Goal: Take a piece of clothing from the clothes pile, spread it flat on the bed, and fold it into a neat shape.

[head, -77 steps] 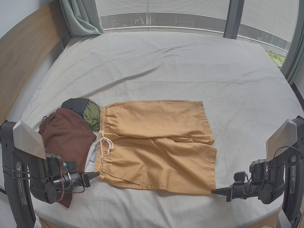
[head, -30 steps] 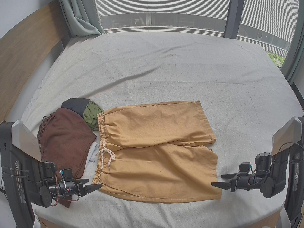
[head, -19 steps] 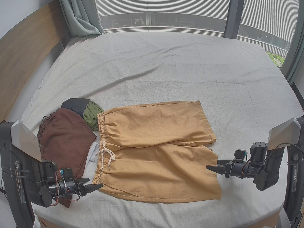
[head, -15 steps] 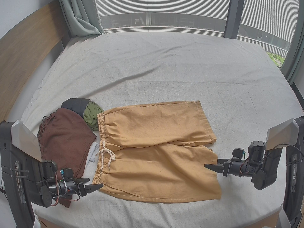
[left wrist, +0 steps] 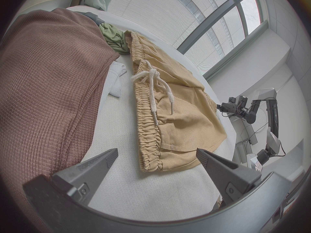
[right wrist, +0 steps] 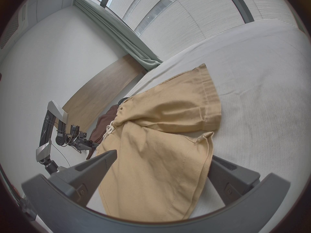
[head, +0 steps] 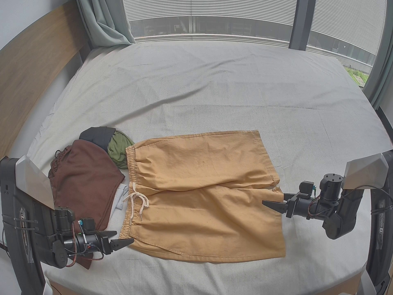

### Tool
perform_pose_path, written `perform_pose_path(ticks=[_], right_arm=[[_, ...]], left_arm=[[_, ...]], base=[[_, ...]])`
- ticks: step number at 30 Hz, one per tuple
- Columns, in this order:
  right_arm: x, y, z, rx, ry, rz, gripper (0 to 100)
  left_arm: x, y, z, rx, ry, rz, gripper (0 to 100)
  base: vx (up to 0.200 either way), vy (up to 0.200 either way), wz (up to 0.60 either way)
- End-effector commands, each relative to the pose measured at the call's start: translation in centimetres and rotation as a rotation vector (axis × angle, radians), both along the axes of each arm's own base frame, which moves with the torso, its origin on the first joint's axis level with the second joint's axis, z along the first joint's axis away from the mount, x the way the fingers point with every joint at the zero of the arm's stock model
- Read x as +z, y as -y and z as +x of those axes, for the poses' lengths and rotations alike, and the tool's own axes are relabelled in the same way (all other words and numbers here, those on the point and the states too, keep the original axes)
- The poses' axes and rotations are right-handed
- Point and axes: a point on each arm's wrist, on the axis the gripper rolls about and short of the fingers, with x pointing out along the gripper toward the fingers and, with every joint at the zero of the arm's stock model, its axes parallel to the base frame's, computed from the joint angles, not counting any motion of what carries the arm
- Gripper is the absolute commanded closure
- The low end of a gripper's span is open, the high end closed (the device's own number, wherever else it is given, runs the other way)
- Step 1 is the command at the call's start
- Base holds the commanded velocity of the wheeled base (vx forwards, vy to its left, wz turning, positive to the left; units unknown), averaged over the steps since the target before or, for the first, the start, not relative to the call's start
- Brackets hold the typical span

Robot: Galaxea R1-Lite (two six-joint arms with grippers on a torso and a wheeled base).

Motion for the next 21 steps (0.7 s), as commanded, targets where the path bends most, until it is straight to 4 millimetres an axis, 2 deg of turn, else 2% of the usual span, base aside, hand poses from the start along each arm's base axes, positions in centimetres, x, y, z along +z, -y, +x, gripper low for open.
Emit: perform_pose_path(ticks=[1,16,21], right_arm=[[1.4,0.4,0.3,-0.015,0.039,0.010,0],[2.1,1.7,0.6,-0.058,0.057,0.015,0],[4.5,1.9,-0.2,-0.065,0.105,0.018,0]], left_arm=[[-0.1,0.0,0.0,0.001,-0.001,-0.001,0],[-0.1,0.0,0.1,0.001,0.000,-0.001,0],[-0.1,0.0,0.0,-0.003,-0.002,-0.001,0]], base=[[0.000,0.000,0.00],[0.000,0.000,0.00],[0.000,0.000,0.00]])
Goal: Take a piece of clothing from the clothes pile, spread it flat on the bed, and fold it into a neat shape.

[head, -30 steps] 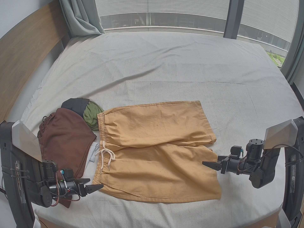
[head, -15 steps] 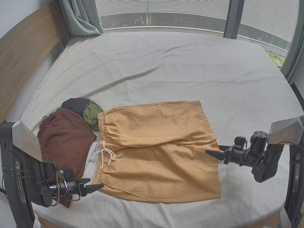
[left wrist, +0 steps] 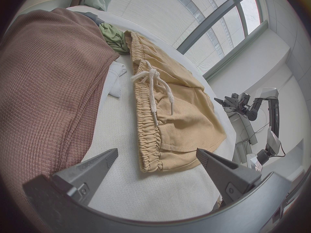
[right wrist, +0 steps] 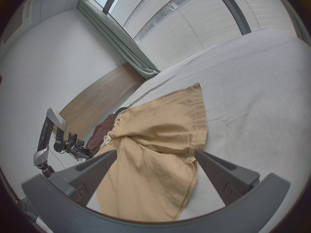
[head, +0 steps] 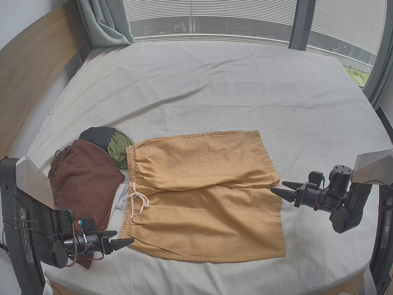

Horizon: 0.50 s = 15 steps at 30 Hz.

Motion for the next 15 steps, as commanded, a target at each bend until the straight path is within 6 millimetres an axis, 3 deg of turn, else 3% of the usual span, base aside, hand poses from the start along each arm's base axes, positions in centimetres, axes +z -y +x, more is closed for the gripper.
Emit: perform_pose_path(ticks=[1,7,15], right_arm=[[2.1,0.0,-1.0,-0.001,0.036,0.003,0],[3.2,-1.3,-2.9,0.045,0.026,-0.003,0],[3.3,-1.7,-3.3,0.061,0.027,-0.006,0]], left_arm=[[0.0,0.0,-0.1,-0.002,-0.001,0.000,0],[0.0,0.0,-0.2,-0.002,-0.007,-0.001,0],[0.1,0.6,0.2,-0.004,-0.013,-0.023,0]], base=[[0.000,0.000,0.00],[0.000,0.000,0.00],[0.000,0.000,0.00]])
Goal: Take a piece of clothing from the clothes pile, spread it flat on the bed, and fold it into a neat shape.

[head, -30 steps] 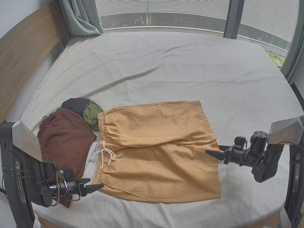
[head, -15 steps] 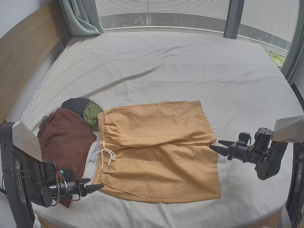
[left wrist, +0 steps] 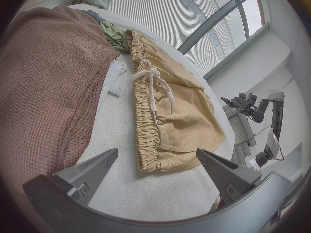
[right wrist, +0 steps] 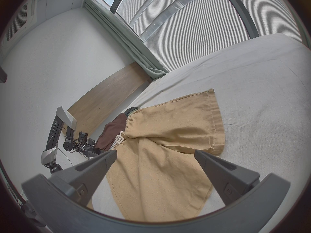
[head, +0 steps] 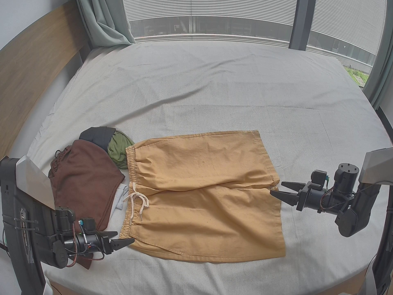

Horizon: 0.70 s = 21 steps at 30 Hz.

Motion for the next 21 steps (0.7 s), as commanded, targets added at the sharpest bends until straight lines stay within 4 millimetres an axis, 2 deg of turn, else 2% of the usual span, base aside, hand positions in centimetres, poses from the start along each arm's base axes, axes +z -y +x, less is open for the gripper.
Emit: perform_pose_path(ticks=[1,17,18,21], right_arm=[[0.42,-0.12,-0.40,0.006,0.005,0.000,0],[0.71,-0.45,-0.87,0.018,0.007,-0.001,0],[0.67,-0.44,-0.93,0.018,0.004,-0.001,0],[0.61,-0.47,-1.04,0.020,-0.001,-0.002,0]], left_arm=[[0.17,0.54,0.24,-0.006,-0.006,-0.018,0],[0.02,0.72,0.32,0.007,-0.031,-0.037,0],[-0.02,0.76,0.28,0.006,-0.034,-0.037,100],[-0.21,0.88,0.23,0.000,-0.041,-0.037,100]], base=[[0.000,0.000,0.00],[0.000,0.000,0.00],[0.000,0.000,0.00],[0.000,0.000,0.00]])
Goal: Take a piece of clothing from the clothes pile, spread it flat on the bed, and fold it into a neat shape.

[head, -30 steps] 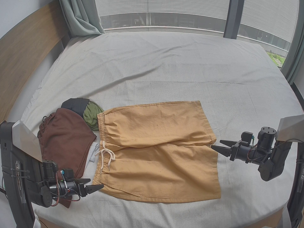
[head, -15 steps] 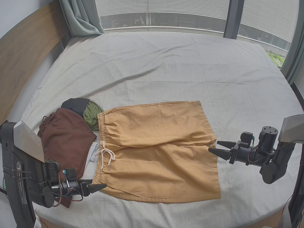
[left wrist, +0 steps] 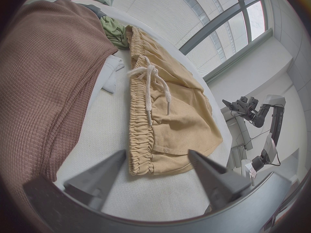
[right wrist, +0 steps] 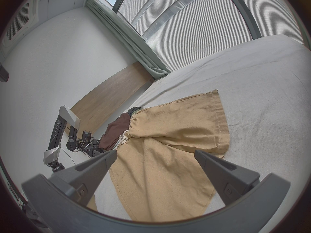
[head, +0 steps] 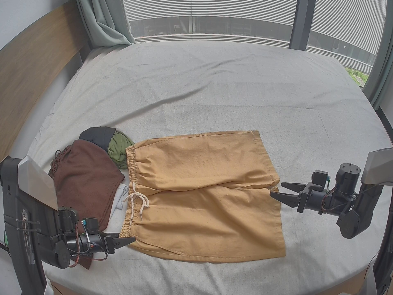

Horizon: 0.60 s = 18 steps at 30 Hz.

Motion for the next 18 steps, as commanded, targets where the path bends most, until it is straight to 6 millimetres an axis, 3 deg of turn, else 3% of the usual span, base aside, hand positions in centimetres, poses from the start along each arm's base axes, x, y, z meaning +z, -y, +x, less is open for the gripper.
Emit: perform_pose_path(ticks=[1,9,14,18], right_arm=[[-0.1,-0.1,-0.3,0.004,-0.009,-0.002,0],[-0.5,0.5,-1.8,-0.003,-0.039,-0.029,0],[-2.1,1.2,-4.2,-0.011,-0.143,-0.062,0],[-3.5,1.2,-5.0,0.006,-0.189,-0.094,0]], left_arm=[[-0.3,0.1,0.0,-0.005,-0.010,-0.001,100],[-0.3,0.1,-0.1,-0.006,-0.011,-0.002,100],[-0.3,0.1,0.0,-0.009,-0.008,-0.001,100],[-0.3,0.1,0.0,-0.010,-0.006,0.001,100]], base=[[0.000,0.000,0.00],[0.000,0.000,0.00],[0.000,0.000,0.00],[0.000,0.000,0.00]])
